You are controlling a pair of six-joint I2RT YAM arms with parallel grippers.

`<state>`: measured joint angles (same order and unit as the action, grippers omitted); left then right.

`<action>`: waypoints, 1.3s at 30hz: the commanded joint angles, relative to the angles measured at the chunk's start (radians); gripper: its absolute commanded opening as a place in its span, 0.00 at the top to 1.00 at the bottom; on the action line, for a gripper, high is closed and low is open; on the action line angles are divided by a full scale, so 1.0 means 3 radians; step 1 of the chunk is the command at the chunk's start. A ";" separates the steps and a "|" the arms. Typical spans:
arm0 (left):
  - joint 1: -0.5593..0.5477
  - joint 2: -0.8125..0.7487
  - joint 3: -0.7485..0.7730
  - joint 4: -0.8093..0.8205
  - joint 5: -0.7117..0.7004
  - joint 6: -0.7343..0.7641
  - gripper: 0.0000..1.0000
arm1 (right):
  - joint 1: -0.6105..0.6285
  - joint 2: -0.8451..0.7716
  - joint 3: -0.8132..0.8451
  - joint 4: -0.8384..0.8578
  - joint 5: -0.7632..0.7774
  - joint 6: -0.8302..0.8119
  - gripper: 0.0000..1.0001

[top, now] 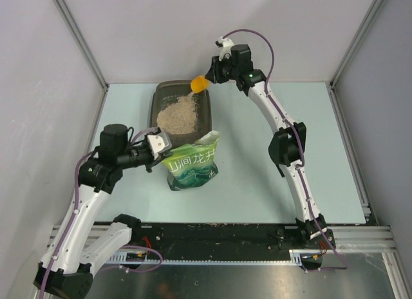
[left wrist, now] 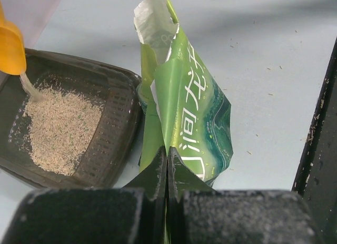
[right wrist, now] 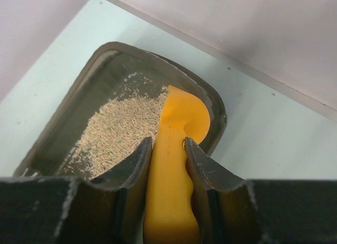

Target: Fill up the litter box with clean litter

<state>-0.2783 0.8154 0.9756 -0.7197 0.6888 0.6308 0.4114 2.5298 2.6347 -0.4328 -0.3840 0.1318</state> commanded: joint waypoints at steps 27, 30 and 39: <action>0.0023 0.0273 0.0087 0.0256 0.0578 -0.0083 1.00 | -0.2148 -0.2552 -0.3821 -0.0036 -0.1754 0.0849 0.99; 0.0012 0.0324 0.0102 0.0261 0.0578 -0.0088 1.00 | -0.2149 -0.2466 -0.4062 -0.0004 -0.2236 0.0824 0.98; -0.0034 0.0422 0.0204 0.0261 0.0603 -0.0144 1.00 | -0.2271 -0.2021 -0.4221 -0.0112 -0.1768 0.0701 0.95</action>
<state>-0.2760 0.9379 1.0042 -0.6594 0.8165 0.6098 -0.2344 1.8633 1.3685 -0.4911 -0.9264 0.3401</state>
